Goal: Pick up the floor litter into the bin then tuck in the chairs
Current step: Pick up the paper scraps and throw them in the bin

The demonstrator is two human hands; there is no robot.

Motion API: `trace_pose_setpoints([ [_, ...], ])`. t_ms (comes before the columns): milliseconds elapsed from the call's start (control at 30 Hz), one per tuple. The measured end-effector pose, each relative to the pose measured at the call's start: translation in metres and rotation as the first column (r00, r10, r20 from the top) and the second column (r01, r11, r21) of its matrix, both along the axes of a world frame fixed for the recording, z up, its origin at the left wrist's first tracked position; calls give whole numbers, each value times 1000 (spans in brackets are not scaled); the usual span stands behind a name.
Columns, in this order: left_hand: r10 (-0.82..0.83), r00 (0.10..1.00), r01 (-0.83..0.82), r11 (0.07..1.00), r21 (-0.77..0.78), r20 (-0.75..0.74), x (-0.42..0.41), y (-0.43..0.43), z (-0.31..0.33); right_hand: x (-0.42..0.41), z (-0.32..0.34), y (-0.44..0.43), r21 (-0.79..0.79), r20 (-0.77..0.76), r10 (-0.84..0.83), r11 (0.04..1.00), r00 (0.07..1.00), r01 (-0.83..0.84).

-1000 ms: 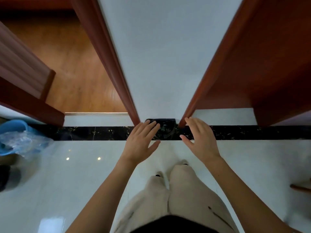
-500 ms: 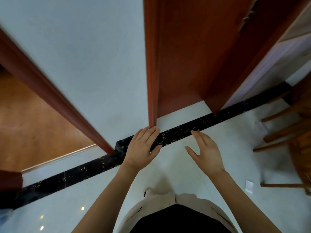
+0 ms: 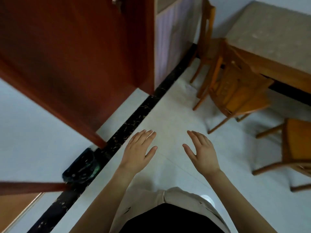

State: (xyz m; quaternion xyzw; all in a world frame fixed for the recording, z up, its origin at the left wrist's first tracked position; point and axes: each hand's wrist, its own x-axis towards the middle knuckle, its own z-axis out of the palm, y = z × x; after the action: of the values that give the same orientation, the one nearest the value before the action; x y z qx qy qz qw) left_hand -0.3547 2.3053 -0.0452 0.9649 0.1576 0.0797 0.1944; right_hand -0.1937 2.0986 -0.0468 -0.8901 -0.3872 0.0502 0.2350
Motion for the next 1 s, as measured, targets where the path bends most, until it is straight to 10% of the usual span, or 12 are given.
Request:
trace_pose_setpoints([
  [400,-427,901,426,904,-36,-70,178,-61,-3,60,-11,-110,-25,-81,-452,892,888,452],
  [1000,-646,754,652,758,20,-118,472,41,-8,283,-19,-37,-115,-56,-673,738,737,665],
])
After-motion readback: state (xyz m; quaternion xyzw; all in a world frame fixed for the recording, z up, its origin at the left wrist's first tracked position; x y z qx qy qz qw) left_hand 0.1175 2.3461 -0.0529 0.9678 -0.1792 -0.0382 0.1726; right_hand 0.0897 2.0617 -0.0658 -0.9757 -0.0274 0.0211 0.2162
